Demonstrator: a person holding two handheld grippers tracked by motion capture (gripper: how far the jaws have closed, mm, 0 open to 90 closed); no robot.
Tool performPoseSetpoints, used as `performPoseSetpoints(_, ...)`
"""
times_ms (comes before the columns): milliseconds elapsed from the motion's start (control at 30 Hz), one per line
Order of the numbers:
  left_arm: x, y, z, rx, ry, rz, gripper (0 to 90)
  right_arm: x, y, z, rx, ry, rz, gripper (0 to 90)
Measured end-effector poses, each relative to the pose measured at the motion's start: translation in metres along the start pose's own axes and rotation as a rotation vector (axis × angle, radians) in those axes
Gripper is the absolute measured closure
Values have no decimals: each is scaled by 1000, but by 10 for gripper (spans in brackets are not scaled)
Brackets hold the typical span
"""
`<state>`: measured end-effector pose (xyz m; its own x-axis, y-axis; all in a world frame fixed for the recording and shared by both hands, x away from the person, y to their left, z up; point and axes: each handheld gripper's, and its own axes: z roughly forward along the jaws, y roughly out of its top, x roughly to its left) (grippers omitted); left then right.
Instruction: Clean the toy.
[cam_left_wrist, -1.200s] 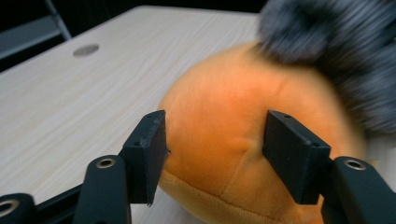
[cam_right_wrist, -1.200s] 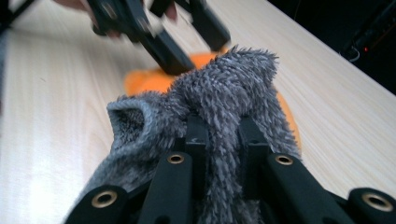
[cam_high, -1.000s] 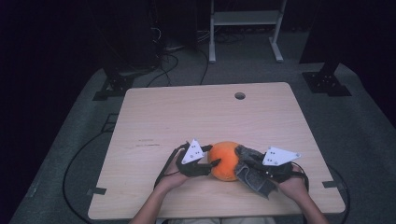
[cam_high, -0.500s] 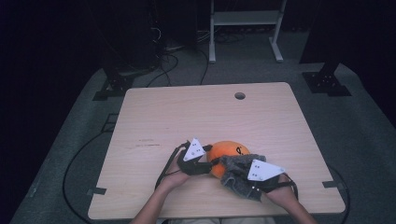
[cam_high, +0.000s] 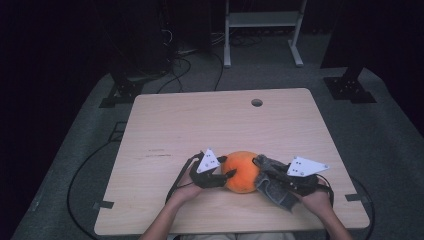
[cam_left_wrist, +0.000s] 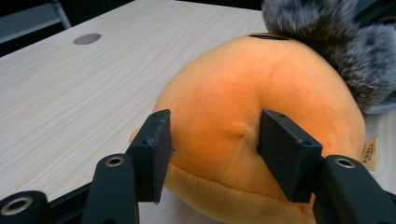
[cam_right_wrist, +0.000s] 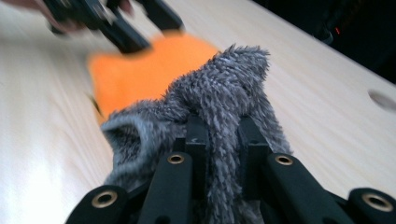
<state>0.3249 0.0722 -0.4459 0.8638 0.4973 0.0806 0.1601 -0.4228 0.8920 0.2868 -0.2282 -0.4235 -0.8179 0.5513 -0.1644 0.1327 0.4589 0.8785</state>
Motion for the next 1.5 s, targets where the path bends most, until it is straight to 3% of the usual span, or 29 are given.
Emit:
performPoseSetpoints(67,-2,0,-1,5,0,14,441,3,8,7,-24,40,1,773)
performPoseSetpoints(167,-1,0,-4,-2,-12,12,391,4,6,13,-2,56,9,773)
performPoseSetpoints(200,2,2,-6,-19,5,-32,309,2,0,13,4,71,44,773)
performPoseSetpoints(233,2,2,-6,-19,5,-32,240,2,0,13,4,71,44,773)
performPoseSetpoints(300,4,3,-7,-18,-3,-81,208,1,-5,10,18,80,64,773)
performPoseSetpoints(333,3,4,-6,-10,-10,-87,196,-1,-10,6,29,90,84,773)
performPoseSetpoints(433,-3,6,-2,6,-33,-56,266,-4,-11,3,39,98,90,773)
performPoseSetpoints(467,-8,6,-1,10,-41,-16,293,-3,-2,-2,33,91,68,774)
performPoseSetpoints(500,-8,6,-1,10,-41,-16,303,-3,-2,-2,33,91,68,774)
performPoseSetpoints(533,-12,6,-1,0,-49,27,309,1,12,-4,19,143,41,774)
performPoseSetpoints(567,-12,6,-1,0,-49,27,313,1,12,-4,19,143,41,774)
performPoseSetpoints(600,-17,6,-2,-10,-54,81,316,8,27,-1,31,176,-13,774)
performPoseSetpoints(633,-17,6,-2,-10,-54,81,319,8,27,-1,31,176,-13,774)
performPoseSetpoints(667,-22,7,-4,-11,-65,135,321,17,39,6,46,207,-57,774)
performPoseSetpoints(700,-22,7,-4,-11,-65,135,322,17,39,6,46,207,-57,774)
performPoseSetpoints(767,-26,8,-6,-8,-70,181,323,20,44,14,71,220,-79,774)
performPoseSetpoints(900,-26,6,-7,13,-62,174,330,13,35,15,64,220,-37,776)
performPoseSetpoints(933,-25,6,-7,20,-63,175,330,3,26,8,64,189,-8,775)
performPoseSetpoints(967,-24,5,-7,22,-63,170,330,3,26,8,64,189,-8,775)
performPoseSetpoints(1033,-22,4,-8,24,-65,157,329,-8,13,0,72,152,34,775)
performPoseSetpoints(1067,-21,4,-8,21,-69,141,327,-19,-3,-5,85,140,95,775)
performPoseSetpoints(1100,-21,4,-8,21,-69,141,325,-19,-3,-5,85,140,95,775)
performPoseSetpoints(1133,-20,4,-9,20,-73,130,319,-27,-17,-8,104,143,152,775)
performPoseSetpoints(1200,-18,3,-8,10,-79,107,292,-32,-25,-11,133,135,171,775)
performPoseSetpoints(1300,-17,2,-8,2,-84,108,287,-33,-25,-15,119,135,184,774)
performPoseSetpoints(1400,-20,2,-8,-4,-100,127,295,-33,-4,-12,27,167,189,775)
performPoseSetpoints(1500,-20,2,-8,-2,-100,128,296,-33,6,-3,13,175,178,774)
